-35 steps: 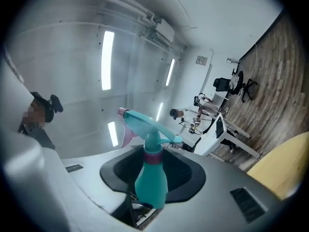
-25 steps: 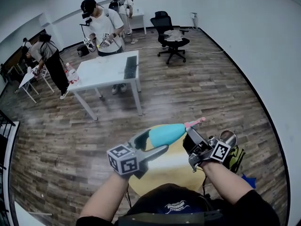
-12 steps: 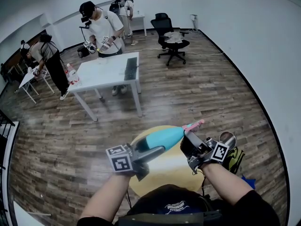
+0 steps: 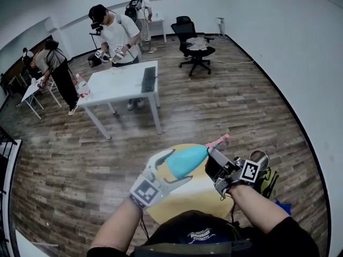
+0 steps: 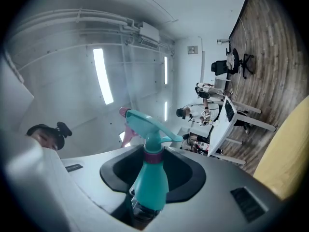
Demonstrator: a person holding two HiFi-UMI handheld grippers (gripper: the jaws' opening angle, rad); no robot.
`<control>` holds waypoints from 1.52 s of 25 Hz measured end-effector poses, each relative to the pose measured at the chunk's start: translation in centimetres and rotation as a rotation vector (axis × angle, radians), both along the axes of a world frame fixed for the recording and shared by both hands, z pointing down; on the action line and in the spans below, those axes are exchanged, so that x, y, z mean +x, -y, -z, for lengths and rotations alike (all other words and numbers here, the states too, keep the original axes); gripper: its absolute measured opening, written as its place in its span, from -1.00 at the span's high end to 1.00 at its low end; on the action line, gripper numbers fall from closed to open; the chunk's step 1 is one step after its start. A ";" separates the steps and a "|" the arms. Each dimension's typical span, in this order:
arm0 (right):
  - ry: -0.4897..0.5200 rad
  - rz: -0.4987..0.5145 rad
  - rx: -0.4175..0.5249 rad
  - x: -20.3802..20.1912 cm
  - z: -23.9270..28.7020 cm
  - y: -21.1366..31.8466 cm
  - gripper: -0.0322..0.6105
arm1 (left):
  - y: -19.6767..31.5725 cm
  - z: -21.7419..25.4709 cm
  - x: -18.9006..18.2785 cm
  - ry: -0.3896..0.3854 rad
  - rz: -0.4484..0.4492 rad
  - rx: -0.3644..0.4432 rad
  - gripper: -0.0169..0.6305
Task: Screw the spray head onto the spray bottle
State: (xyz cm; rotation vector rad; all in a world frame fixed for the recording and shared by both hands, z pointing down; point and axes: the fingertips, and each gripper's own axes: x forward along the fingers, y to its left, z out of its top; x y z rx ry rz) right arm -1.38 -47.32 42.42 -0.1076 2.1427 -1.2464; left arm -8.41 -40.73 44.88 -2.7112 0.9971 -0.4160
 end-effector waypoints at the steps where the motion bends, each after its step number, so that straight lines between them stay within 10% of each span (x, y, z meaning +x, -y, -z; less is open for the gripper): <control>1: -0.017 0.006 -0.010 -0.1 -0.3 0.0 0.43 | 0.1 -0.5 -0.3 0.154 0.052 0.089 -0.45; 4: -0.045 0.013 -0.048 -0.4 -1.0 -0.1 0.43 | 0.3 -1.4 -1.0 0.403 0.142 0.246 -0.45; 13: -0.213 -0.034 0.312 -0.2 2.8 -2.0 0.10 | -1.3 0.7 -0.1 -0.559 -0.158 -0.352 -0.44; 21: -0.134 0.031 0.547 0.4 4.9 -4.3 0.02 | -3.0 2.5 -0.4 -0.886 -0.436 -0.622 -0.44; 25: -0.133 0.005 0.590 0.5 5.6 -4.4 0.39 | -2.9 2.7 0.0 -0.939 -0.480 -0.682 -0.45; 30: -0.128 -0.032 0.479 0.1 5.1 -3.3 0.47 | -2.4 2.5 0.0 -0.767 -0.354 -0.539 -0.45; 38: -0.079 -0.082 0.082 -0.3 2.4 -0.5 0.47 | 0.0 1.3 -1.1 0.188 0.146 0.187 -0.44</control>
